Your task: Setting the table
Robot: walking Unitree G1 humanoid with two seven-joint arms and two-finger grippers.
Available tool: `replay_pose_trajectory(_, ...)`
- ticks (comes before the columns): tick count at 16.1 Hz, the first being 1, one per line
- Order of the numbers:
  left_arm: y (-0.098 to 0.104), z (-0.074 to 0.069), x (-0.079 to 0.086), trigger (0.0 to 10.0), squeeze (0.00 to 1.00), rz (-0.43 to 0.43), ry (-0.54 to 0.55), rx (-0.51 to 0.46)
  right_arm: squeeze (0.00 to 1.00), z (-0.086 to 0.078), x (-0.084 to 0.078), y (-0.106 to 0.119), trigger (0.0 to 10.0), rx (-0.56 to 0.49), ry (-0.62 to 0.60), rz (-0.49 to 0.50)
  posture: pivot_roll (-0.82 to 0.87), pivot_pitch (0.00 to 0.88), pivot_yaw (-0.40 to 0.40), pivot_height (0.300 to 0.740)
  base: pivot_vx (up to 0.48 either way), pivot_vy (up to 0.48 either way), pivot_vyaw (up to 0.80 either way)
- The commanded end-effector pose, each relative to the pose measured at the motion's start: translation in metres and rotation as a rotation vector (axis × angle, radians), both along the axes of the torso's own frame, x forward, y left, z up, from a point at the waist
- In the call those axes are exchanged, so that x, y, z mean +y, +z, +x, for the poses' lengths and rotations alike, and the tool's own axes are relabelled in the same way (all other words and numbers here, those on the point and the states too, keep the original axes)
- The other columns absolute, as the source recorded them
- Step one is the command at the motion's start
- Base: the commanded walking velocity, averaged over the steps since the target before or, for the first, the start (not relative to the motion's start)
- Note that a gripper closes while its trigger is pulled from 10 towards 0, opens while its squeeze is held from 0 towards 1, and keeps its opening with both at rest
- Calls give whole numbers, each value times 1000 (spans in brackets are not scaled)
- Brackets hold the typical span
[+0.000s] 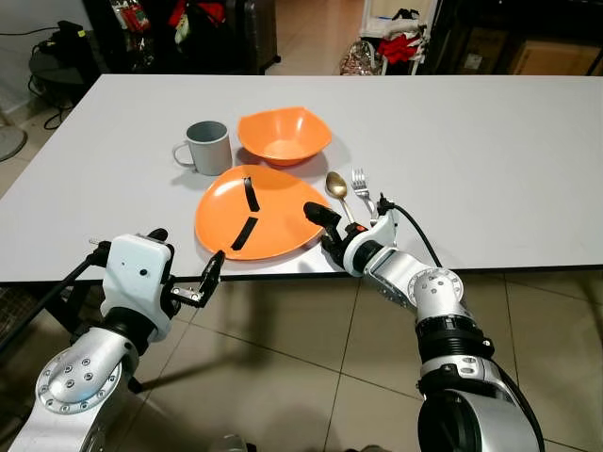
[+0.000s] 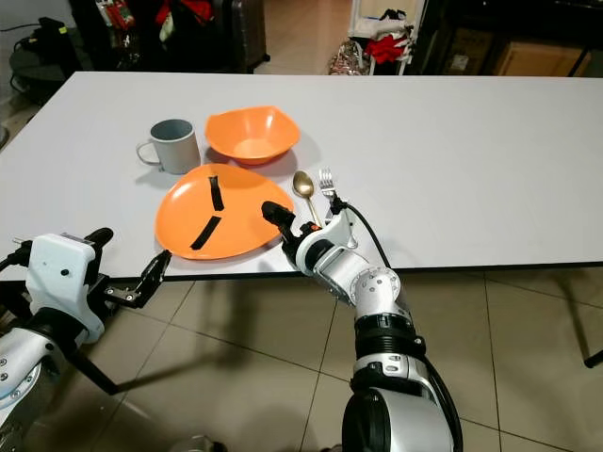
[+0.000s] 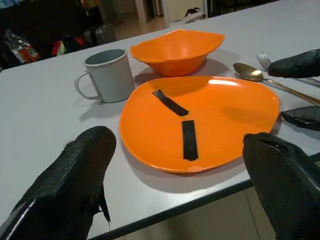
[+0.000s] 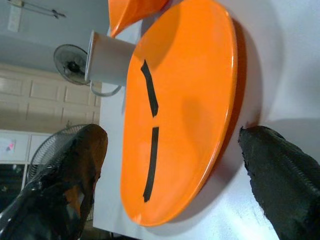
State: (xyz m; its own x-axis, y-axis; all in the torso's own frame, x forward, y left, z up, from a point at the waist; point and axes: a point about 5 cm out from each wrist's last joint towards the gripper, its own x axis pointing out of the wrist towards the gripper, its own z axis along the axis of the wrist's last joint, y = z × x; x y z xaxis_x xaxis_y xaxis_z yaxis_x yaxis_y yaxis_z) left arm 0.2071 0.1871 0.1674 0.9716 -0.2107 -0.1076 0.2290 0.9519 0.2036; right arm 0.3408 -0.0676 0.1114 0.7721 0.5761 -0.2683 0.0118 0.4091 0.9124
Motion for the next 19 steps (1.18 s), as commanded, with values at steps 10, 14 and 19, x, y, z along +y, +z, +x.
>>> replay_pose_trajectory(10, 4, 8, -4, 10000, 0, -59, 110, -71, 0, -80, -44, 57, 10000, -522, 99, -735, 12, 0, 16, 740, 0, 0, 0)
replay_pose_trajectory(14, 1, 6, -1, 10000, 0, -65, 163, -80, 0, -90, -64, 57, 10000, -654, -92, -999, -8, 0, 28, 740, 0, 0, 0)
replay_pose_trajectory(19, 2, 12, 4, 10000, 0, -74, 182, -97, 0, -97, -61, 44, 10000, -725, -23, -1096, -17, 0, 33, 740, 169, 0, 480)
